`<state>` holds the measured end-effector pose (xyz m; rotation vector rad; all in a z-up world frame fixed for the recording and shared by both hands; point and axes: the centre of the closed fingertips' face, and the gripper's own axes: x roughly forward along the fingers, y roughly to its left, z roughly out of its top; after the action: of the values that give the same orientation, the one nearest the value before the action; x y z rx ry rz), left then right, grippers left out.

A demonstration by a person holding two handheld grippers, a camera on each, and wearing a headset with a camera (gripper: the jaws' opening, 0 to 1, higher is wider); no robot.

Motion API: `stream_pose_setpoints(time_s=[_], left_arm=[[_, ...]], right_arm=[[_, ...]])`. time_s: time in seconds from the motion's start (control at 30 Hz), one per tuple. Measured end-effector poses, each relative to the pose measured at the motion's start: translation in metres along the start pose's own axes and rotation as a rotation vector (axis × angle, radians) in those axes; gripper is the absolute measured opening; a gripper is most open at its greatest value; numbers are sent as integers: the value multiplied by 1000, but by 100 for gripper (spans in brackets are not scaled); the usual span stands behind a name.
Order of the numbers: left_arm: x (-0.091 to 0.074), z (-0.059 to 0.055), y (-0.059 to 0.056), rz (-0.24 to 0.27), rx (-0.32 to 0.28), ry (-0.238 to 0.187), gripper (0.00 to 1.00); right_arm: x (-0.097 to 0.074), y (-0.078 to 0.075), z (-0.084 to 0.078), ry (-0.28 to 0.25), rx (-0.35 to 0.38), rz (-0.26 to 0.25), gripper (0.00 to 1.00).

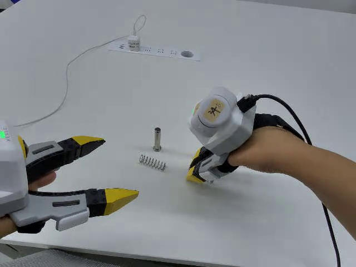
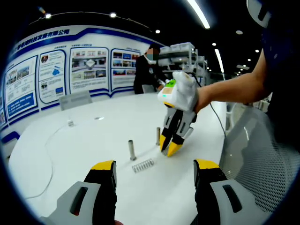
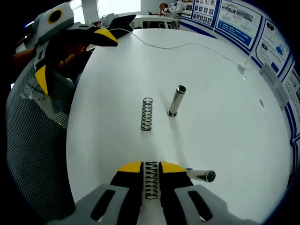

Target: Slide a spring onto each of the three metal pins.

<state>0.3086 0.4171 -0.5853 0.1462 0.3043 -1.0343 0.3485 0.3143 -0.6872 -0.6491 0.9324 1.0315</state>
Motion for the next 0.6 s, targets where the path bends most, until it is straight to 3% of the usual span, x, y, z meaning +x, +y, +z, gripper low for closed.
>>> stream_pose_setpoints(time_s=[0.37, 0.6], left_arm=[[0, 1, 0, 3, 0, -2, 68], [0, 1, 0, 2, 1, -1, 68]], right_arm=[[-1, 1, 1, -5, 11, 3, 12], [-15, 0, 6, -44, 30, -15, 12]])
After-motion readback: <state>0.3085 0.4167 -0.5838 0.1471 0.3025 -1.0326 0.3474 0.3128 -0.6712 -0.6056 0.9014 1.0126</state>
